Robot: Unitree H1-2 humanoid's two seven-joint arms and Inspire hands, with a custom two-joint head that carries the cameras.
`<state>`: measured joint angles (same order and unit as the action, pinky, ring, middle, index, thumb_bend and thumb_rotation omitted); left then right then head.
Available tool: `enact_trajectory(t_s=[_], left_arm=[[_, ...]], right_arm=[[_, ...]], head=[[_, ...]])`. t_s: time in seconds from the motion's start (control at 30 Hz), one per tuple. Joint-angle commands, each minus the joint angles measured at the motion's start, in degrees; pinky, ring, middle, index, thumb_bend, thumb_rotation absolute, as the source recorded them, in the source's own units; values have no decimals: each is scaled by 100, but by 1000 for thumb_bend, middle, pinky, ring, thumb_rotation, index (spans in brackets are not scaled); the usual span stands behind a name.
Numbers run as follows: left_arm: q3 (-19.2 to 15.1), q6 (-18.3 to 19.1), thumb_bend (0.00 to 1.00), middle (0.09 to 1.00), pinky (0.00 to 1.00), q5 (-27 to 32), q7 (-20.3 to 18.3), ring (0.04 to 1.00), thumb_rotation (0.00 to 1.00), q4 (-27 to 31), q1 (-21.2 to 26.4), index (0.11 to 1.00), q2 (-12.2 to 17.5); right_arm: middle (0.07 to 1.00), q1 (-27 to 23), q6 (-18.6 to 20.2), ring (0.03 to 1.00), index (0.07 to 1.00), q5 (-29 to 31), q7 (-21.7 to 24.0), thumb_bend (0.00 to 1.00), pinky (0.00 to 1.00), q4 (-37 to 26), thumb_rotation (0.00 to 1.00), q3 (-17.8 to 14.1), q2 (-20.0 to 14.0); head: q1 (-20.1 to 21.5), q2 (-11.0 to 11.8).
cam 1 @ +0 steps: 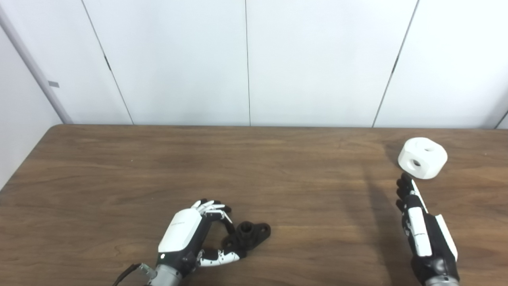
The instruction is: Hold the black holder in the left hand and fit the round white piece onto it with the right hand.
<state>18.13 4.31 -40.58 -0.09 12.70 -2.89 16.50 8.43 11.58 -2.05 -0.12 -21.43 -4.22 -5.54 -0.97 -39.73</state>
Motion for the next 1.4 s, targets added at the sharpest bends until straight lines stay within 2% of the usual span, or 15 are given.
enact_trajectory(t_s=[0.0,0.1,0.17,0.27,0.3,0.4,0.53,0.7,0.83,0.93,1.03,1.17,1.23,1.37], left_arm=[[98,-66,522,780,956,-77,-104,861,48,-111,-138,485,-24],[80,-127,522,780,961,-99,-55,861,48,-151,-146,485,-52],[81,-148,522,780,966,-124,-36,863,48,-176,-142,485,-54],[79,-146,522,782,970,-131,-39,866,48,-175,-141,485,-39],[75,-150,522,783,970,-128,-38,867,48,-185,-136,485,-35],[61,-184,522,781,960,-158,-10,864,48,-196,-115,485,-4],[15,-281,522,773,938,-199,36,853,47,-202,-115,485,68],[-48,-368,522,762,913,-294,16,840,47,-144,-135,484,153],[-72,-353,522,758,905,-322,-49,835,46,-80,-144,484,197],[-85,-322,522,757,898,-345,-88,831,46,-48,-146,484,214],[-106,-286,522,757,894,-347,-125,829,46,-10,-152,484,223],[-151,-260,521,757,895,-313,-206,828,46,19,-155,485,239],[-169,-236,521,756,895,-309,-265,829,46,35,-152,484,244],[-198,-249,521,754,889,-302,-315,830,46,48,-159,484,263]], right_arm=[[986,-96,-64,1000,968,-66,-2,601,1000,-204,931,-54,-114],[983,-133,-104,994,954,-280,-58,595,1000,-185,817,-72,-184],[955,-194,-173,953,926,-721,-163,575,919,-153,711,-34,-289],[945,-339,-72,943,904,-999,-195,589,898,-185,611,-59,-382],[944,-400,10,947,894,-1066,-206,609,908,-213,577,-78,-400],[936,-607,232,937,869,-1348,-273,659,906,-273,495,-143,-481],[920,-836,384,949,801,-2010,-360,699,963,-296,470,-142,-662],[901,-1088,630,907,720,-2793,-469,767,888,-296,428,-178,-822],[903,-1284,755,898,722,-2993,-466,787,861,-236,379,-288,-936],[900,-1428,709,897,726,-3009,-497,795,863,-128,335,-385,-1006],[901,-1594,588,905,729,-3137,-539,794,857,90,308,-377,-1214],[917,-1851,658,953,732,-3317,-492,795,899,372,305,-314,-1492],[942,-2010,652,985,735,-3353,-458,802,955,615,289,-280,-1657],[964,-2312,717,1000,737,-3457,-385,829,997,1070,263,-170,-1906]], head=[[3,-4],[30,8],[93,20],[93,20],[331,62],[609,63],[908,57],[1214,69],[1324,66],[1422,73],[1481,70],[1560,50],[1588,52],[1653,47]])
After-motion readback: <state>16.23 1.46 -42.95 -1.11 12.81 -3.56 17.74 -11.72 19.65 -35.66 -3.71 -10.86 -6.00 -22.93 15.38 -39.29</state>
